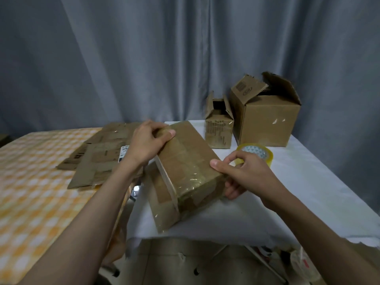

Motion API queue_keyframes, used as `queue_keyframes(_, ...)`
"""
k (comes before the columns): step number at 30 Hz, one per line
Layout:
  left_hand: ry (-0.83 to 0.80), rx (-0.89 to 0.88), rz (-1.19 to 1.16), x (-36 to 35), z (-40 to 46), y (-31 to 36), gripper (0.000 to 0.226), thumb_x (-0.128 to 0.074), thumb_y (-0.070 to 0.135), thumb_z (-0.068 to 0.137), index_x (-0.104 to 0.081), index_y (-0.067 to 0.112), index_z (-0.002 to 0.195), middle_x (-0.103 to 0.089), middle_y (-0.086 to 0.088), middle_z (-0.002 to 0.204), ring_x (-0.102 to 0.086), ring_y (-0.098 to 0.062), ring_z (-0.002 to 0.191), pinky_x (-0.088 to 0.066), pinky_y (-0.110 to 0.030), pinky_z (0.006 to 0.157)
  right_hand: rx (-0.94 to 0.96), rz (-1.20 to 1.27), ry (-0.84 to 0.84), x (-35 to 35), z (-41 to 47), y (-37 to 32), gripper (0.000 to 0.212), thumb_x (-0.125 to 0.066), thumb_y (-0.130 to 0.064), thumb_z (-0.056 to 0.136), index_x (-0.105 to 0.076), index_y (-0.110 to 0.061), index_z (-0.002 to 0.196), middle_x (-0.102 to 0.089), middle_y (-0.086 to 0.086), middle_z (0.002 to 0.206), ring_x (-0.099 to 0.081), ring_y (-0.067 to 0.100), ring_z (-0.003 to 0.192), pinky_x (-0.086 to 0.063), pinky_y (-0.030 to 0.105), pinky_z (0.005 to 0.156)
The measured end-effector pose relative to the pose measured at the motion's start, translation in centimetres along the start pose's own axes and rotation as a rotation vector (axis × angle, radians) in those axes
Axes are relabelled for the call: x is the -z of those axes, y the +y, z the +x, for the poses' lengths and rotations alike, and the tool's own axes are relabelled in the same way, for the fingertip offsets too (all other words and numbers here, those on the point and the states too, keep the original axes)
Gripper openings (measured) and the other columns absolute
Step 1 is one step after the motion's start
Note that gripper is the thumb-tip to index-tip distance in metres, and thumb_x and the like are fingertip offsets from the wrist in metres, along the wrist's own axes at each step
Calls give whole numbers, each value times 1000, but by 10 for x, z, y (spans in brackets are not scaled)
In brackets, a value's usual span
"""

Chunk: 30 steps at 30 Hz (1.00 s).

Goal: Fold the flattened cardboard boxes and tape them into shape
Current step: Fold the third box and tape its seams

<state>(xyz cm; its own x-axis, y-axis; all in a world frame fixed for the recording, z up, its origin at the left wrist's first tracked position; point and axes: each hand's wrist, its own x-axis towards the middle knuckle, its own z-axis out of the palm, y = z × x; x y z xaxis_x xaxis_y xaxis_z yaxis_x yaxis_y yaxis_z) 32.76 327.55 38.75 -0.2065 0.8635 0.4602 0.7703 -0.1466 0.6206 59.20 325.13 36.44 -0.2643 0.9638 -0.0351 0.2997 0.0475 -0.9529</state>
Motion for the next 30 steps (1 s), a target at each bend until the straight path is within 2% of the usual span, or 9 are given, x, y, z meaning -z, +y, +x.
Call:
queue_keyframes(3,133,-55,-112,17,2,13,35,-74,33,87,-71,16,117,-56,3,102,-58,-19,106,-44,-34,99,56,60,15,-2,0,-7,51,-81,-54,71,-70,-11,96,-72,18,69,-73,32,62,-62,38,59)
queue_keyframes(6,223,-116,-250,34,1,25,39,-79,30,83,-69,19,119,-63,6,112,-60,-11,107,-46,-26,98,72,203,62,-4,5,-12,37,-74,-45,84,-72,-11,96,-70,27,85,-74,33,68,-63,39,68)
queue_keyframes(9,194,-159,-376,43,-8,32,35,-82,22,80,-68,18,112,-70,3,110,-66,-13,105,-52,-30,93,49,205,104,-9,13,-8,26,-65,-39,95,-69,-14,99,-70,23,97,-75,26,71,-62,33,72)
queue_keyframes(12,160,-186,-497,43,-22,35,22,-79,22,84,-70,10,100,-73,2,109,-68,-13,105,-53,-28,91,10,73,124,-13,23,4,15,-64,-34,95,-65,-21,101,-65,15,93,-68,21,79,-58,38,82)
queue_keyframes(17,163,-171,-444,34,-50,29,26,-74,20,87,-68,5,67,-71,-3,89,-67,-15,91,-49,-23,83,-90,66,82,-24,36,27,36,-70,-21,91,-54,-24,123,-68,8,106,-65,19,98,-51,40,95)
queue_keyframes(21,161,-125,-367,34,-66,25,21,-83,20,78,-68,10,68,-66,-3,82,-63,-16,81,-50,-26,74,-89,51,101,-29,46,35,43,-70,0,85,-55,-12,124,-71,5,103,-70,25,94,-54,41,90)
queue_keyframes(24,271,-72,-336,33,-77,18,25,-87,27,73,-63,18,73,-63,1,80,-59,-12,71,-46,-17,66,-107,-40,117,-27,49,35,37,-67,-7,87,-59,-15,122,-68,1,113,-67,24,103,-52,41,93)
queue_keyframes(27,309,220,-298,27,-83,7,57,-91,49,58,-59,20,96,-62,-1,98,-60,-7,78,-42,-11,63,-6,-68,252,-25,46,24,28,-64,-16,90,-64,-19,118,-68,2,110,-66,22,100,-53,39,92)
queue_keyframes(30,48,422,-421,24,-86,-2,106,-94,60,42,-49,19,128,-62,8,112,-62,-1,93,-50,-22,77,150,131,400,-24,36,8,20,-57,-18,95,-63,-21,115,-69,-1,104,-66,19,101,-54,39,92)
